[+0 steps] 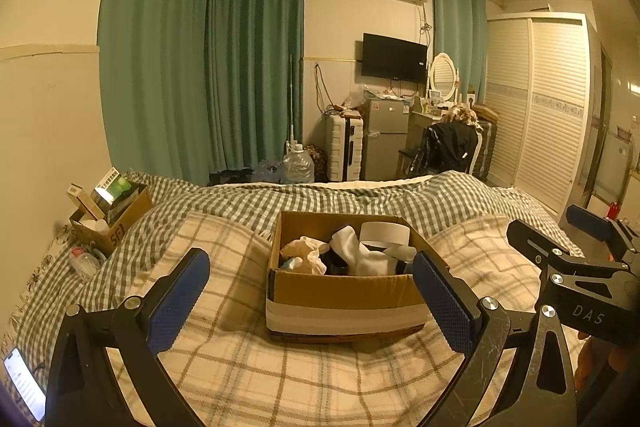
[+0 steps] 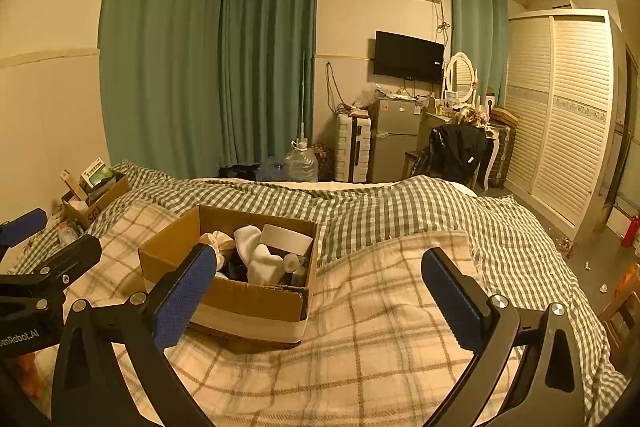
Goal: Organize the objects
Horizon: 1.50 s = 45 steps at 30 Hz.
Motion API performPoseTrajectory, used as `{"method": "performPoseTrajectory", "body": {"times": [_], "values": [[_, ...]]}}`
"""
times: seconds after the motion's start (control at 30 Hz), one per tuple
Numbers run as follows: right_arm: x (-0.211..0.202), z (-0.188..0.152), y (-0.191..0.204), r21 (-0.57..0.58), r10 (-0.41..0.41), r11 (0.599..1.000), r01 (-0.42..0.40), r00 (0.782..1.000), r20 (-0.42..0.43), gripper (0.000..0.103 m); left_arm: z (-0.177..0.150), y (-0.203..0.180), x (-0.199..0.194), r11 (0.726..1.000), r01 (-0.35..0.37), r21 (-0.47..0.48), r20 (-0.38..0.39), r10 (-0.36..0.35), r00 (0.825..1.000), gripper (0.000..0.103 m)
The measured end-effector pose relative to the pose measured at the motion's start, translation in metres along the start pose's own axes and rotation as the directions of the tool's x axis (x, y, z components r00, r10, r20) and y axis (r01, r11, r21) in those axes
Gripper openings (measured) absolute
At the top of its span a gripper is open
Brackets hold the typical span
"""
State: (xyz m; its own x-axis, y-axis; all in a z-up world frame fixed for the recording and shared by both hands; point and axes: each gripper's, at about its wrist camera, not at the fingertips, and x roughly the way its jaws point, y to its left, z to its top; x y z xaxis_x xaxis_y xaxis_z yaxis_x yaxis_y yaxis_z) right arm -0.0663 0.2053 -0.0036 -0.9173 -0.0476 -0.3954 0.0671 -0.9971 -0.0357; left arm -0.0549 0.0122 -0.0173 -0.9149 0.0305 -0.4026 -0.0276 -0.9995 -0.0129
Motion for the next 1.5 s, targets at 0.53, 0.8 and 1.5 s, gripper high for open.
{"method": "performPoseTrajectory", "body": {"times": [0.53, 0.8, 1.5], "values": [[0.003, -0.003, 0.008, -0.007, -0.004, 1.0, 0.003, 1.0, -0.018, 0.103, -0.001, 0.002, -0.002, 1.0, -0.01, -0.012, -0.001, 0.01, 1.0, 0.103], [0.001, -0.003, 0.01, -0.012, -0.004, 1.0, 0.004, 1.0, -0.018, 0.103, 0.001, 0.002, -0.005, 1.0, -0.004, -0.012, 0.006, 0.004, 1.0, 0.103], [0.005, -0.006, 0.013, -0.011, -0.007, 1.0, 0.007, 1.0, -0.031, 0.103, -0.004, -0.002, -0.001, 0.999, -0.034, 0.017, -0.004, 0.034, 0.999, 0.103]]}}
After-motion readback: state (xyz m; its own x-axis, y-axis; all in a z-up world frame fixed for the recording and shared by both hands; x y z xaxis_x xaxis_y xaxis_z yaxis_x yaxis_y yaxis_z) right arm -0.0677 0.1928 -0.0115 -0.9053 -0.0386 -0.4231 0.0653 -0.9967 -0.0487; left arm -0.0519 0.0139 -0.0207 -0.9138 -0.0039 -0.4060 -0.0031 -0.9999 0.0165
